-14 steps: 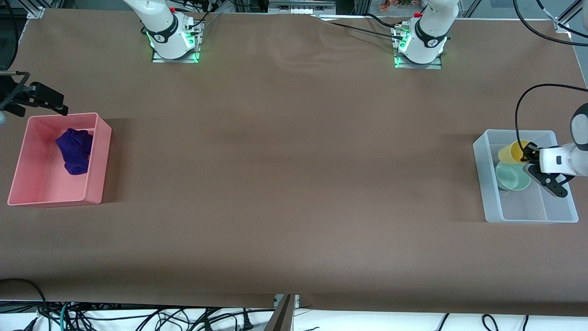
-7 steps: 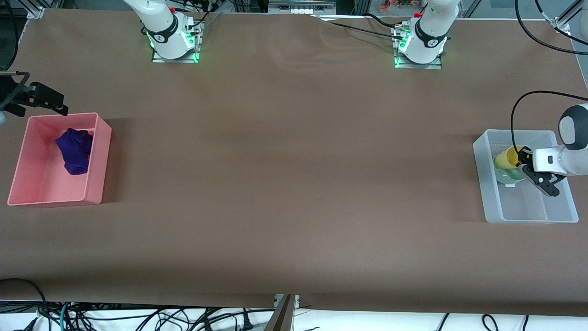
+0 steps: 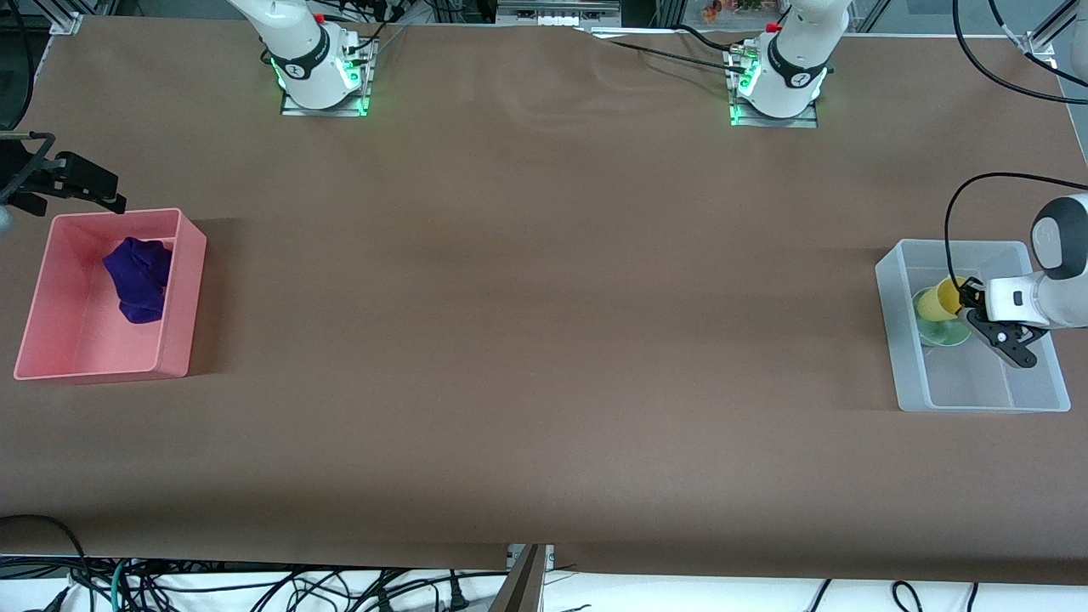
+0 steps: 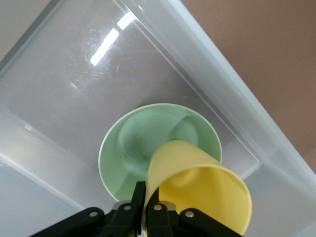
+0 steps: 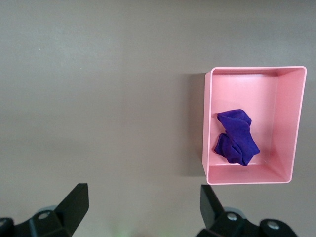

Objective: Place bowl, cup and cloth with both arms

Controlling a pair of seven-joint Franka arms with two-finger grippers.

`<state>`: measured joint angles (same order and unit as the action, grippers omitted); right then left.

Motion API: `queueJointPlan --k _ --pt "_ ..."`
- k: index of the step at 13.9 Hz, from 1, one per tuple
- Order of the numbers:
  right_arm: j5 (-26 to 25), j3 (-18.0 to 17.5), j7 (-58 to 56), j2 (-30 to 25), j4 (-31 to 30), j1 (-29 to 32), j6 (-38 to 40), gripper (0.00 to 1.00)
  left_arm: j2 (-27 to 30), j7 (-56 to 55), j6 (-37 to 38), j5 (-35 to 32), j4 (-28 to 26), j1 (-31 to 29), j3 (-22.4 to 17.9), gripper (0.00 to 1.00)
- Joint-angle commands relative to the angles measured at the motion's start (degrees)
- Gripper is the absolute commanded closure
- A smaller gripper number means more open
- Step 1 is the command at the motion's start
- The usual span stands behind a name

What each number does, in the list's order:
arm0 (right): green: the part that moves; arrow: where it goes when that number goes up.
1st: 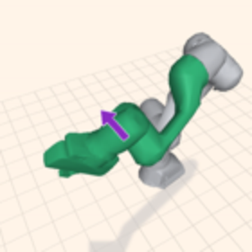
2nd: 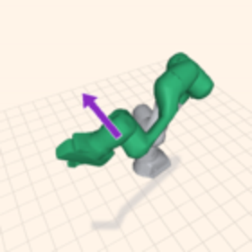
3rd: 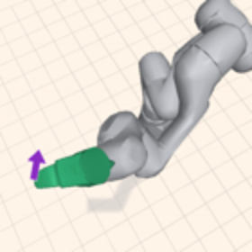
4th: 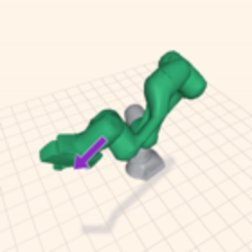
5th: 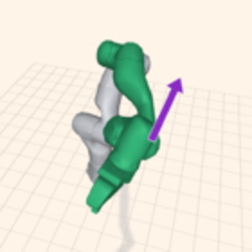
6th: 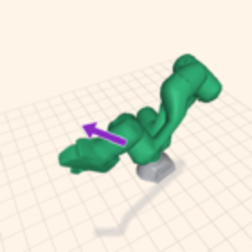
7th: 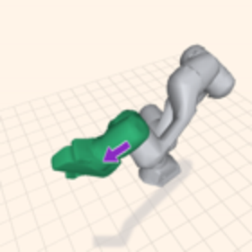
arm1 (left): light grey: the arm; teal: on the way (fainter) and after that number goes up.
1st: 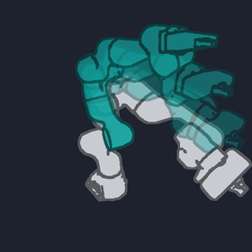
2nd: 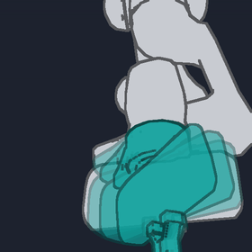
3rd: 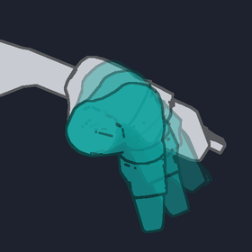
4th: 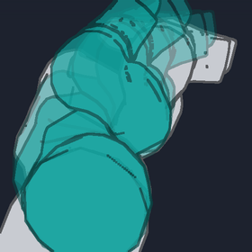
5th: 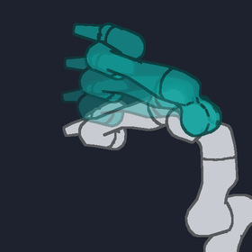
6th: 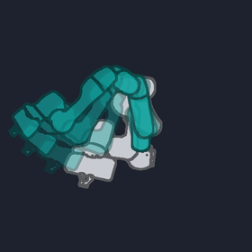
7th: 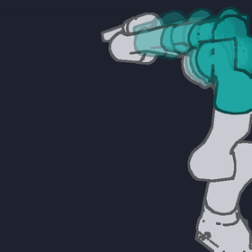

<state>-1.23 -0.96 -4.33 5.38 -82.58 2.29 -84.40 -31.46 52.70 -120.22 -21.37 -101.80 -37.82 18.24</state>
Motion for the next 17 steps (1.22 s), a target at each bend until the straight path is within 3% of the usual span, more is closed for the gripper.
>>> queueJointPlan --k 1,5,7,11,14,16,17 --pt "0.8 -0.3 0.5 -0.5 -0.2 0.5 0.0 0.00 0.4 2.8 0.1 -1.5 1.0 -0.7 0.7 0.00" --pt "0.9 -0.3 0.5 -0.5 -0.2 0.6 0.1 0.00 6.0 5.8 4.4 -0.5 1.5 -0.1 1.7 0.00" --pt "0.8 -0.3 0.4 -0.5 -0.2 0.6 0.1 0.00 10.1 3.9 9.2 1.6 1.5 -0.1 4.5 0.00" --pt "0.8 -0.3 0.5 -0.5 -0.2 0.6 0.1 0.00 17.4 -10.5 19.0 5.7 2.2 -0.1 12.1 0.00" --pt "0.9 -0.3 0.4 -0.4 -0.2 0.6 0.0 0.00 18.0 -26.0 30.5 7.9 9.2 0.0 19.4 0.00" --pt "0.8 -0.2 0.4 -0.5 -0.2 0.6 0.0 0.00 18.2 -35.4 32.4 7.9 12.0 0.1 23.8 0.00" --pt "0.8 -0.2 0.4 -0.5 -0.2 0.6 0.0 0.00 20.1 -38.4 32.1 8.9 11.6 0.3 24.0 0.00"
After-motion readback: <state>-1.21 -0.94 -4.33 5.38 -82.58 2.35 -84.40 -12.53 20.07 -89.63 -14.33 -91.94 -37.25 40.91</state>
